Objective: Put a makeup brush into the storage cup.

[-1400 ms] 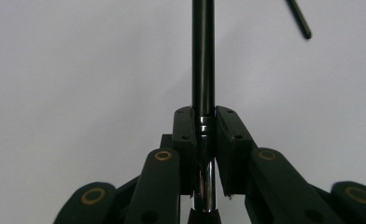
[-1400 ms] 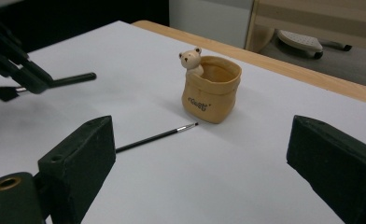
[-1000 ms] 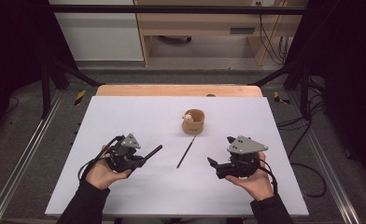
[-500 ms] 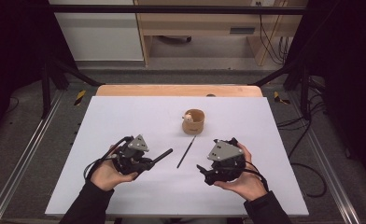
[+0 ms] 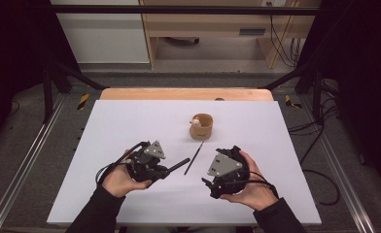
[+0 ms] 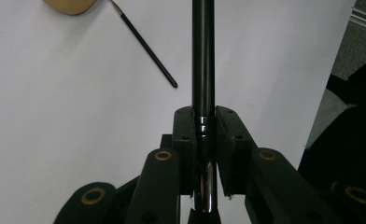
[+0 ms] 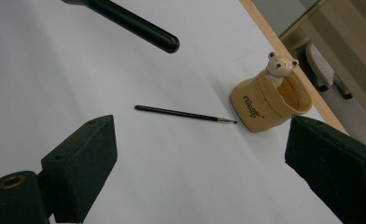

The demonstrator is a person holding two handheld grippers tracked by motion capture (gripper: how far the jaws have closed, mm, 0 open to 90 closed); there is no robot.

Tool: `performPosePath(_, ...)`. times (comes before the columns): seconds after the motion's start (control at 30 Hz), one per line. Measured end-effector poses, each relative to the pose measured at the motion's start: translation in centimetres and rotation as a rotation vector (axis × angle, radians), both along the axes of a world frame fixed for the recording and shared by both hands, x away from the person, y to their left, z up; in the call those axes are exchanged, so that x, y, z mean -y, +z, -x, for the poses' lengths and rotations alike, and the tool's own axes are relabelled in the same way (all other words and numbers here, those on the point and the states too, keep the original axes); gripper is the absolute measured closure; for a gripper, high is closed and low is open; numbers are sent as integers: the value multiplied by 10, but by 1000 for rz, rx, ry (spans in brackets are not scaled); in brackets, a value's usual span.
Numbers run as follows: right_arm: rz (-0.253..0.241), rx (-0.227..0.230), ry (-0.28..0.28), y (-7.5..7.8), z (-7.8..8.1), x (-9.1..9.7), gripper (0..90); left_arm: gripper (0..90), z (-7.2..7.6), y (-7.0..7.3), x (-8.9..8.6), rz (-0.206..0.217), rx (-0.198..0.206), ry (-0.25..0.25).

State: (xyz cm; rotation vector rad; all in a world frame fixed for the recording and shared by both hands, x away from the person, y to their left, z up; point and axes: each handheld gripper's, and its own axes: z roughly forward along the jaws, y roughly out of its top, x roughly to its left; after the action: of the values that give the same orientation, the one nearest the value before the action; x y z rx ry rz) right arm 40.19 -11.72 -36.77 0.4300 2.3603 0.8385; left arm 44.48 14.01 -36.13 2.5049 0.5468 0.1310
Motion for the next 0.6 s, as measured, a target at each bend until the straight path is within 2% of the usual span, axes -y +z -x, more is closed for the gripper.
performPosePath(0.23, 92, 23, 65, 0, 5, -11, 111, 784, 1, 0, 10, -30, -5, -33)
performPosePath(0.6, 181, 50, 132, -2, 7, -27, 138, 784, 0, 0, 22, -47, -5, -71)
